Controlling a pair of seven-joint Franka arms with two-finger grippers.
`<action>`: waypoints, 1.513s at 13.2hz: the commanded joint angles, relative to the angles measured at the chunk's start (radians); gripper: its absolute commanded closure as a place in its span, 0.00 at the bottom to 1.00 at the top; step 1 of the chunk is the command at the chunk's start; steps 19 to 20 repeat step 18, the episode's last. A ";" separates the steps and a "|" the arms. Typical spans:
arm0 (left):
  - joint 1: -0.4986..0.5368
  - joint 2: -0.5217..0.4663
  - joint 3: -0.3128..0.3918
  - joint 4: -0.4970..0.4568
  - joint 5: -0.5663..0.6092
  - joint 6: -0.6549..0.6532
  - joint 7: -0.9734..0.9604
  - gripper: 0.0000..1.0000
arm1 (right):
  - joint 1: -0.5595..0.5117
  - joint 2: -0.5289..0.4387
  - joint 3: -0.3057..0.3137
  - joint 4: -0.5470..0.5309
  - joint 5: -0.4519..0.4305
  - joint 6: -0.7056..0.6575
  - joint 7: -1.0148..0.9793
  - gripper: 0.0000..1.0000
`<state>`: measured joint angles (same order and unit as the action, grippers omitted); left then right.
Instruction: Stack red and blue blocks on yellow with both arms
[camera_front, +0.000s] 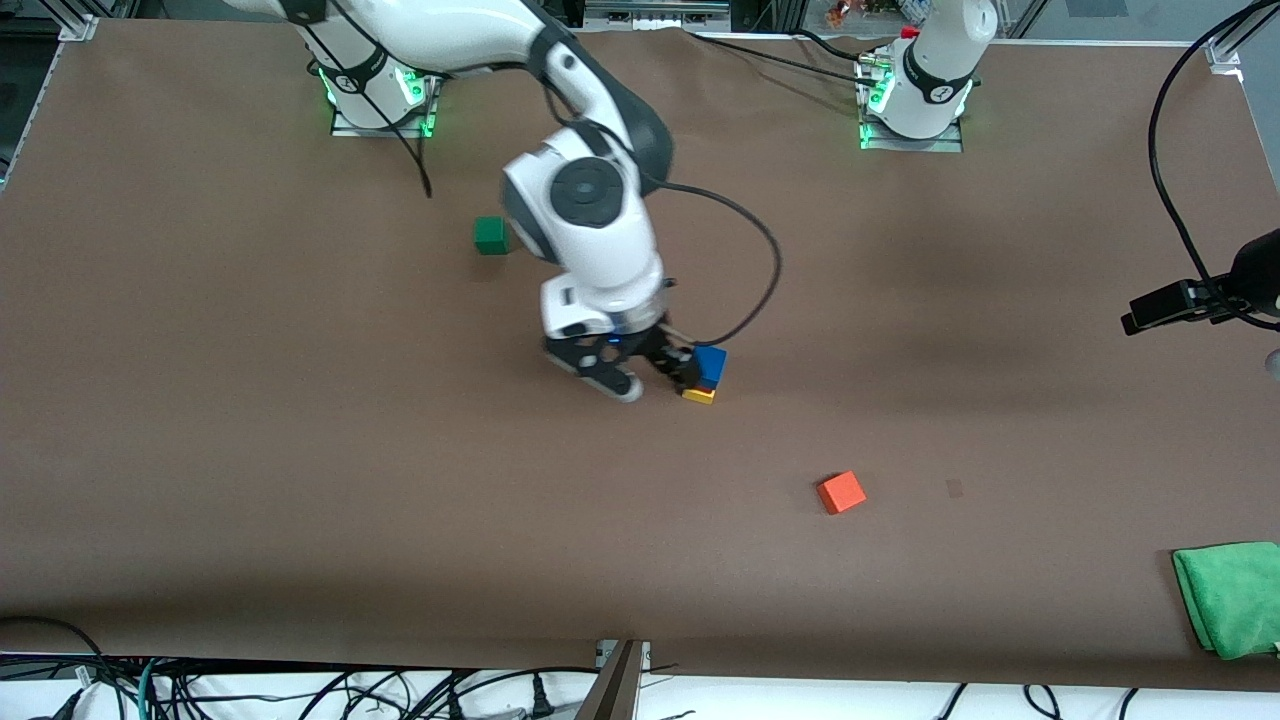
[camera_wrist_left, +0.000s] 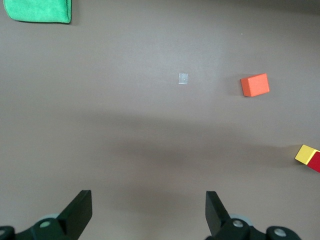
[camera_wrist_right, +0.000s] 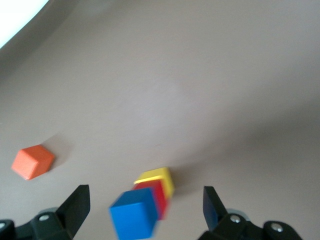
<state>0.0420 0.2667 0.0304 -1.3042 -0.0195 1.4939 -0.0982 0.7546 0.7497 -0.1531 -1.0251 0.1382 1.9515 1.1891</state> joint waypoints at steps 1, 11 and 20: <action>0.006 -0.017 0.000 -0.013 -0.011 0.005 0.017 0.00 | -0.101 -0.133 0.015 -0.055 0.026 -0.194 -0.173 0.00; 0.004 -0.017 -0.001 -0.009 -0.005 0.005 0.014 0.00 | -0.466 -0.763 0.027 -0.722 0.011 -0.276 -0.955 0.00; 0.006 -0.017 0.000 -0.009 -0.007 0.005 0.012 0.00 | -0.512 -0.774 0.067 -0.687 -0.095 -0.296 -1.060 0.00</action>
